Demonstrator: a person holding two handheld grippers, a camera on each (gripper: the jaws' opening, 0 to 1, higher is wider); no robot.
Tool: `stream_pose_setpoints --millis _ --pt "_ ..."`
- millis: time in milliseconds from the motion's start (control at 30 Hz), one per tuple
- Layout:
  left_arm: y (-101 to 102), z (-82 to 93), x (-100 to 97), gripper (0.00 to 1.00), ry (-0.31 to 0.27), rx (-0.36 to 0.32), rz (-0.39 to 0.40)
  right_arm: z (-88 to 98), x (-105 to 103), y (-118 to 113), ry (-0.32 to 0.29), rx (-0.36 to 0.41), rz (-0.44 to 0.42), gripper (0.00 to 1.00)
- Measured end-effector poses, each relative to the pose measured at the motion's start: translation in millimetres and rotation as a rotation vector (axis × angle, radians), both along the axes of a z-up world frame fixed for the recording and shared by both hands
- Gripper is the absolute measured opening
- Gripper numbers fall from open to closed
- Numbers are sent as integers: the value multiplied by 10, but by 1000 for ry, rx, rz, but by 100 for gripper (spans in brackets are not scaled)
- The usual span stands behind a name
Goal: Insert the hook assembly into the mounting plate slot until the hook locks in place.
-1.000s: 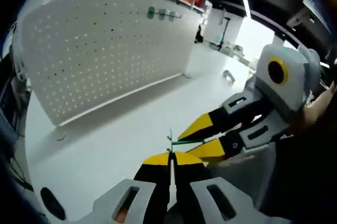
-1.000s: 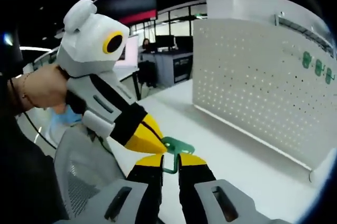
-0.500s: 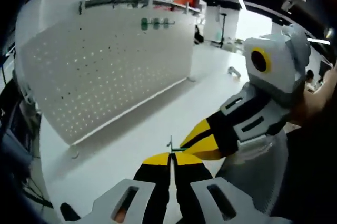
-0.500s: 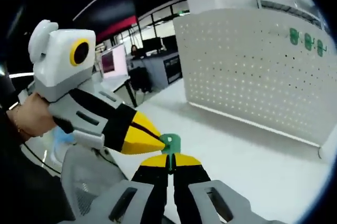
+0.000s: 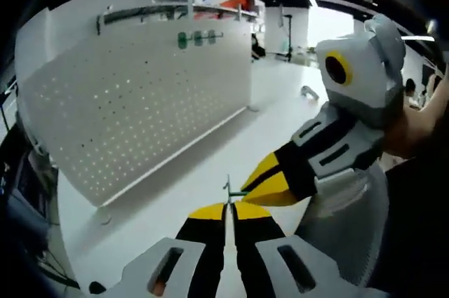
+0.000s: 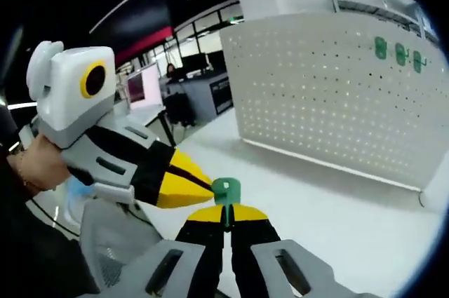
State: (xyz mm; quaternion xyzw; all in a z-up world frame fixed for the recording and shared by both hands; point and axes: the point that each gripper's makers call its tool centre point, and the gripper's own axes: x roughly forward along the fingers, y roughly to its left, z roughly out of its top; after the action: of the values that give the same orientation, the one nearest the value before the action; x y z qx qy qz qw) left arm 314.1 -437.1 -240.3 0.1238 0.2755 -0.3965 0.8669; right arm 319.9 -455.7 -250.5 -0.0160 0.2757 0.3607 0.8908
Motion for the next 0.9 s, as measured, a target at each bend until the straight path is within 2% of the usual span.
stream_pose_setpoints --millis 33,100,167,300,400,533,667,767,833,900 --pt "-10 26 0 2 14 -44 21 4 25 -43 -5 -7 -8 0" --pt "27 46 4 5 14 -55 26 -22 73 -129 -13 -26 -20 0" --pt "59 59 22 13 7 -61 44 -53 113 -214 -6 -40 -35 0" --pt "102 86 26 18 10 -88 52 -55 170 -355 -11 -67 -59 0" --pt "101 147 31 28 10 -146 64 -30 214 -450 -7 -66 -82 0" --pt "73 197 12 37 -5 -167 49 36 278 -580 -8 -57 -113 0" --pt "41 282 -4 46 -10 -223 33 37 365 -725 13 -47 -152 0" --pt "41 313 -2 51 -26 -235 25 100 398 -759 9 -44 -160 0" --pt "45 347 2 51 -66 -238 12 163 413 -739 12 -26 -156 0" --pt "37 341 1 55 -63 -254 9 217 412 -701 9 -21 -148 0"
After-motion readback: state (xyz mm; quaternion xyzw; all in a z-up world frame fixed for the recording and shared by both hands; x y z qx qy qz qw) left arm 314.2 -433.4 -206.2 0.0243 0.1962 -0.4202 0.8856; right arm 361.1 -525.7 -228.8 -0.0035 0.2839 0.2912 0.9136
